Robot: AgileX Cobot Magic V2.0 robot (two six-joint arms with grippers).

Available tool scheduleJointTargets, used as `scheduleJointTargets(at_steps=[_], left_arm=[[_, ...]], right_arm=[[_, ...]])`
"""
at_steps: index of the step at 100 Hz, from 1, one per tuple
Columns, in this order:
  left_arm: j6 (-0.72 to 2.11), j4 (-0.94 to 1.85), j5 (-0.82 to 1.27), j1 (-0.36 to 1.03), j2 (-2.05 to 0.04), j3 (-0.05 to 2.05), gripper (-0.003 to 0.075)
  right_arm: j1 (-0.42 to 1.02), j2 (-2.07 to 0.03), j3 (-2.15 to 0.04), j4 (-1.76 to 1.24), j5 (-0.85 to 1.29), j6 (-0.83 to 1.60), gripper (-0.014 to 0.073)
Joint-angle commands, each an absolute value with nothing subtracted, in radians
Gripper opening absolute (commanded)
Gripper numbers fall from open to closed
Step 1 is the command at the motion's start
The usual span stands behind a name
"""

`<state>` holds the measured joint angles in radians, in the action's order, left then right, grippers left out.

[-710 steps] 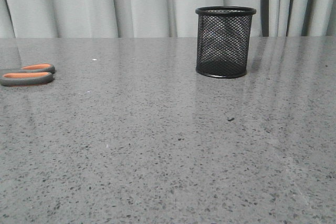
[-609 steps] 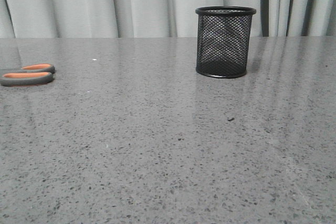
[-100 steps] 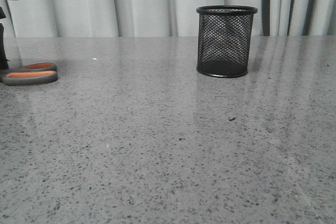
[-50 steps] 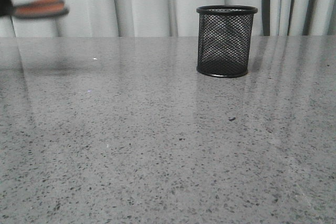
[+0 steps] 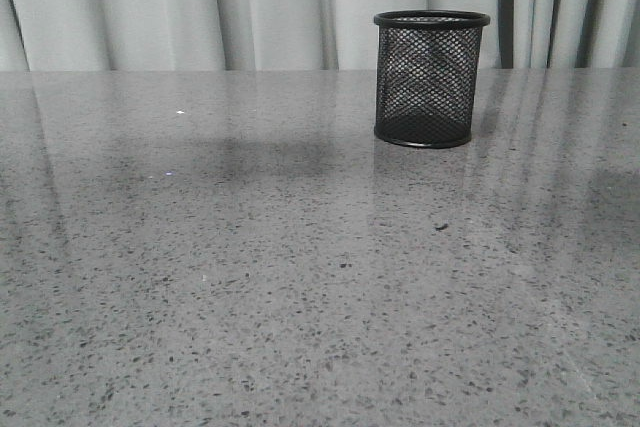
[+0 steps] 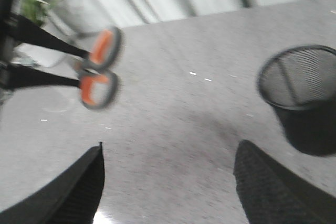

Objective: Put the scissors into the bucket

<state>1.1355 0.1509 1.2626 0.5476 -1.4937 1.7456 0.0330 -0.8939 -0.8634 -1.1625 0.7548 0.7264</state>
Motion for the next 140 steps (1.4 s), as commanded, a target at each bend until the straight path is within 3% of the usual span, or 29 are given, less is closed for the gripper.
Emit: scheduleJointTargets(at_steps=[1, 33, 70, 80, 99, 104, 114, 131, 140], left_arm=[[1.064, 0.143, 1.234, 0.615, -1.454, 1.795, -0.0010], [1.004, 0.138, 1.149, 0.733, -1.454, 1.829, -0.0010], [0.951, 0.138, 1.095, 0.760, -1.454, 1.829, -0.0010], [0.951, 0.138, 1.092, 0.760, -1.454, 1.829, -0.0010], [0.951, 0.138, 1.100, 0.760, -1.454, 1.829, 0.0004], [0.943, 0.138, 1.102, 0.760, -1.454, 1.829, 0.0035], [0.920, 0.138, 1.109, 0.760, -1.454, 1.829, 0.0148], [0.895, 0.136, 1.124, 0.737, -1.454, 1.829, 0.0441], [0.836, 0.124, 1.126, 0.685, -1.454, 1.829, 0.0458]], right_arm=[[0.037, -0.929, -0.943, -1.272, 0.796, 0.767, 0.0463], [0.037, -1.086, -1.085, -1.389, 0.956, 0.800, 0.0463], [0.059, -1.191, -1.151, -1.446, 1.043, 0.829, 0.0458], [0.083, -1.206, -1.151, -1.449, 1.043, 0.837, 0.0359], [0.095, -1.208, -1.151, -1.450, 1.013, 0.871, -0.0005], [0.095, -1.208, -1.151, -1.450, 1.007, 0.879, -0.0076], [0.095, -1.208, -1.151, -1.450, 1.006, 0.879, -0.0067], [0.095, -1.208, -1.151, -1.450, 0.988, 0.887, -0.0067], [0.080, -1.208, -1.151, -1.450, 0.976, 0.887, -0.0067]])
